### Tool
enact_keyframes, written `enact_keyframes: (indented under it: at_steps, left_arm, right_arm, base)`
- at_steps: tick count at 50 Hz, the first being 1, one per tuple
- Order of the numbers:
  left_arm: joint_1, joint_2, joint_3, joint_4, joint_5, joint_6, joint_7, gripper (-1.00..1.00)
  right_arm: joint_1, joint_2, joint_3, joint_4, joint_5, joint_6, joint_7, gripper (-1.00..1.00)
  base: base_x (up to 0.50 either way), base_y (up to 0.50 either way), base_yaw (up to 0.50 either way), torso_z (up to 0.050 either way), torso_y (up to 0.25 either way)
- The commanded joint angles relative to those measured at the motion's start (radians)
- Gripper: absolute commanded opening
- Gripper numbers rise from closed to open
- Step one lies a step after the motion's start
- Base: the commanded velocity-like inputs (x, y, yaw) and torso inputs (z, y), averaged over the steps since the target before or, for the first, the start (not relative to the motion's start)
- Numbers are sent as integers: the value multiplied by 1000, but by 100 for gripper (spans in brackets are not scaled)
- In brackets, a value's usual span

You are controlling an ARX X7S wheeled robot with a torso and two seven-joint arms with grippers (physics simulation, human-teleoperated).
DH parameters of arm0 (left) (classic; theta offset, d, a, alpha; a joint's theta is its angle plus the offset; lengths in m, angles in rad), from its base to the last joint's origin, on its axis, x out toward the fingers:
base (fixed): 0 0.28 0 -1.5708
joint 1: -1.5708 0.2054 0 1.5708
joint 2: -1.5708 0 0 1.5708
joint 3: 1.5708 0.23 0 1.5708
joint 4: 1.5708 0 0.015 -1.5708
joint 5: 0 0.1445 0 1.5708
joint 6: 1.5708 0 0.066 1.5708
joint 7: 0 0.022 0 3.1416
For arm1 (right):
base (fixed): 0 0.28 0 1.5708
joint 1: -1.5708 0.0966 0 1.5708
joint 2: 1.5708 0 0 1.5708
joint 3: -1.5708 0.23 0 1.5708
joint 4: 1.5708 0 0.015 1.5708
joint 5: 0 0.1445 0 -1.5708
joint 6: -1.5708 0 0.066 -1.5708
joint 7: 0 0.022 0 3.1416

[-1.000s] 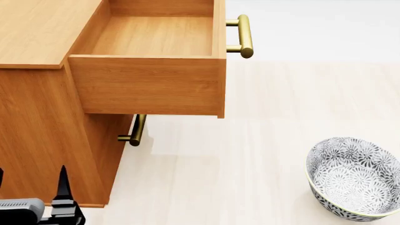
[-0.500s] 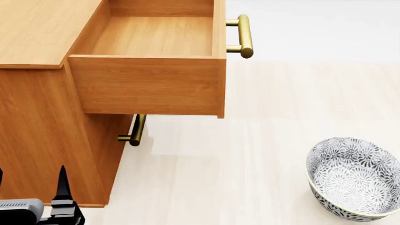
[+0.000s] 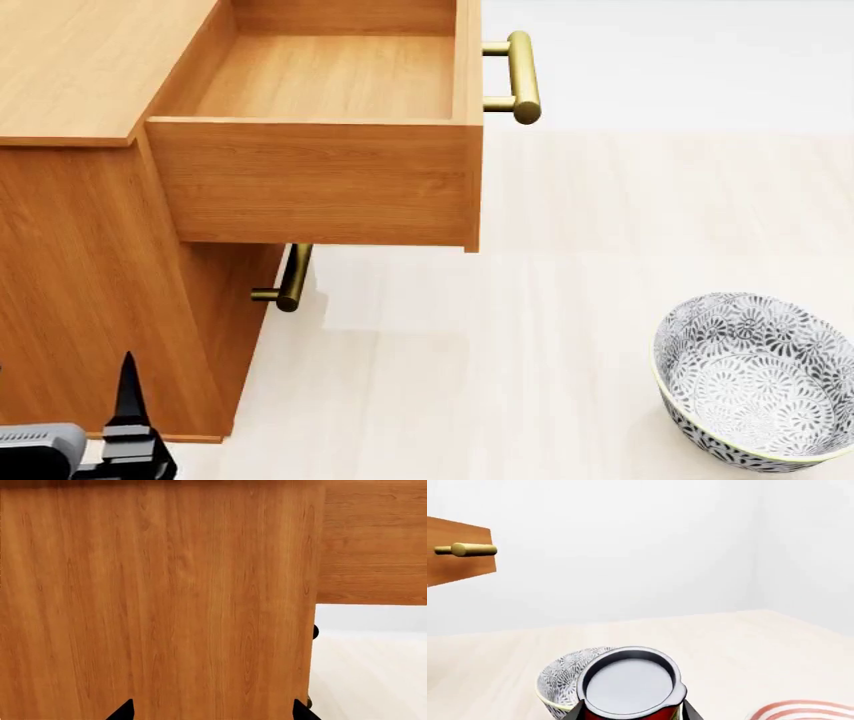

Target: Put the ketchup in the top drawer of the cabinet.

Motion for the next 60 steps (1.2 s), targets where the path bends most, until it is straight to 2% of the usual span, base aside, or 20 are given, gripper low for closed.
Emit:
enact_keyframes:
  at_steps: [1, 13, 40, 60]
  left_arm:
    - [-1, -5, 1, 6, -5, -2, -4, 100]
    - [-5, -8, 3, 6, -10, -3, -8, 100]
    - [-18, -12, 11, -16, -17, 5, -11, 100]
    - [-16, -19, 14, -13, -22, 8, -17, 100]
  right_arm:
    - [16, 33, 29, -96, 10, 51, 54, -100]
    - [38, 75, 51, -162, 40, 104, 99, -100]
    - [171, 259, 130, -351, 214, 293, 273, -100]
    - [305, 405, 159, -413, 351, 386, 398, -100]
  base:
    - [0, 0, 0, 0, 0]
    - [0, 0, 0, 0, 0]
    - [0, 0, 0, 0, 0]
    - [0, 0, 0, 0, 0]
